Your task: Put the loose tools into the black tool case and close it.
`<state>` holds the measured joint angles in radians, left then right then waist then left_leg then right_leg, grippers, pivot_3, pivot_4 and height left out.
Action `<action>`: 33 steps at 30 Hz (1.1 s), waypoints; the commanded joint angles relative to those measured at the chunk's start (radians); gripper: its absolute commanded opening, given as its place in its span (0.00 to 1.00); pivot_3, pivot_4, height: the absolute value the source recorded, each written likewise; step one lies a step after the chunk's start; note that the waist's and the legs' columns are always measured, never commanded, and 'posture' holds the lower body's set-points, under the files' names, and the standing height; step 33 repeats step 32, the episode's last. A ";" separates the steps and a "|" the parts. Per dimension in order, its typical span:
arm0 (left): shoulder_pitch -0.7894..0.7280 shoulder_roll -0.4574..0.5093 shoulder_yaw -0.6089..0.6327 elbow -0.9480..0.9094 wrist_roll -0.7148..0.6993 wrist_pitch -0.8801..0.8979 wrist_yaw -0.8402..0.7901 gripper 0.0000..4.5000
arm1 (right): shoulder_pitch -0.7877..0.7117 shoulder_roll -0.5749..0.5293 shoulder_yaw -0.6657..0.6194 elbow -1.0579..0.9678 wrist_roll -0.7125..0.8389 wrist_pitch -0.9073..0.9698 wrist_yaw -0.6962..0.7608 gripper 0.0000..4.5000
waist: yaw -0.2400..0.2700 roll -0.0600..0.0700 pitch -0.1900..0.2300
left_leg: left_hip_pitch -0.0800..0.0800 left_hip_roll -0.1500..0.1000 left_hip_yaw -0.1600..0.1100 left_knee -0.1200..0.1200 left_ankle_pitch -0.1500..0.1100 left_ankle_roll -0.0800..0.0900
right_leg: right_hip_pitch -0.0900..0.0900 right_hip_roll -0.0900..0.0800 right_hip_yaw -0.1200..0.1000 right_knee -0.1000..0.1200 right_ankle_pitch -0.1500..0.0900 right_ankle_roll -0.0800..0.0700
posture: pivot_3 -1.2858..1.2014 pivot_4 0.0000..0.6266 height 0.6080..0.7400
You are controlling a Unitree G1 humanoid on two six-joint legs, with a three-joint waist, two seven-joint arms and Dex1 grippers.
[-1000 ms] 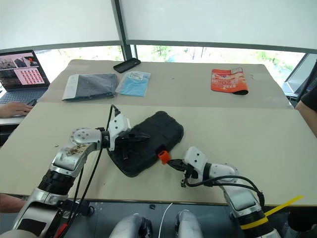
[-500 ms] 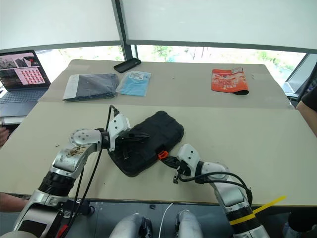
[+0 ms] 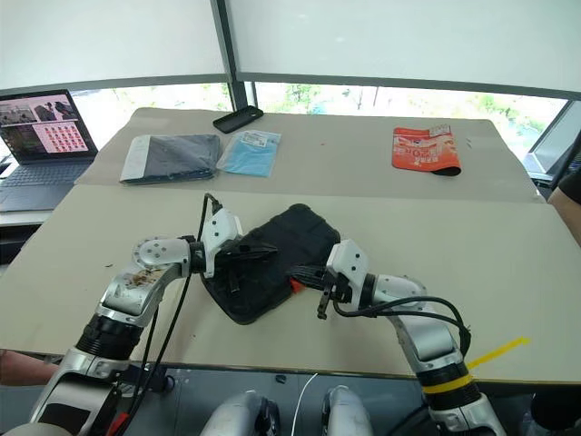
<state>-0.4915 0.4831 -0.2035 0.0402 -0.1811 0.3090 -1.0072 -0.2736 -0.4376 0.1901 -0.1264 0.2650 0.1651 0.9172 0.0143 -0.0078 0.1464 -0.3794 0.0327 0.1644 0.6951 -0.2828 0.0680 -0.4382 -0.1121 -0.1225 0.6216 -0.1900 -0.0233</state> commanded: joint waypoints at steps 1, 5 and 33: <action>0.059 -0.002 -0.068 0.052 0.029 0.050 -0.011 0.02 | -0.008 -0.006 -0.019 0.001 0.015 -0.013 0.013 0.00 | -0.001 0.000 0.000 | 0.000 0.000 0.000 0.000 0.000 0.000 | 0.000 0.000 0.000 0.000 0.000 0.000 | 0.52 0.24 1.00; 0.091 -0.001 0.007 0.013 -0.040 0.020 -0.019 0.02 | 0.038 -0.054 -0.075 -0.082 0.093 0.009 0.061 0.00 | -0.002 0.000 0.000 | 0.000 0.000 0.000 0.000 0.000 0.000 | 0.000 -0.001 0.000 -0.001 0.000 0.001 | 0.52 0.24 1.00; 0.584 0.338 0.558 0.035 -0.082 -0.375 0.019 1.00 | 0.104 -0.307 -0.366 0.458 0.006 -0.600 0.198 0.99 | -0.004 -0.003 0.010 | -0.014 0.002 0.002 -0.002 0.000 -0.013 | -0.015 0.000 0.000 -0.007 0.000 -0.001 | 0.52 0.24 1.00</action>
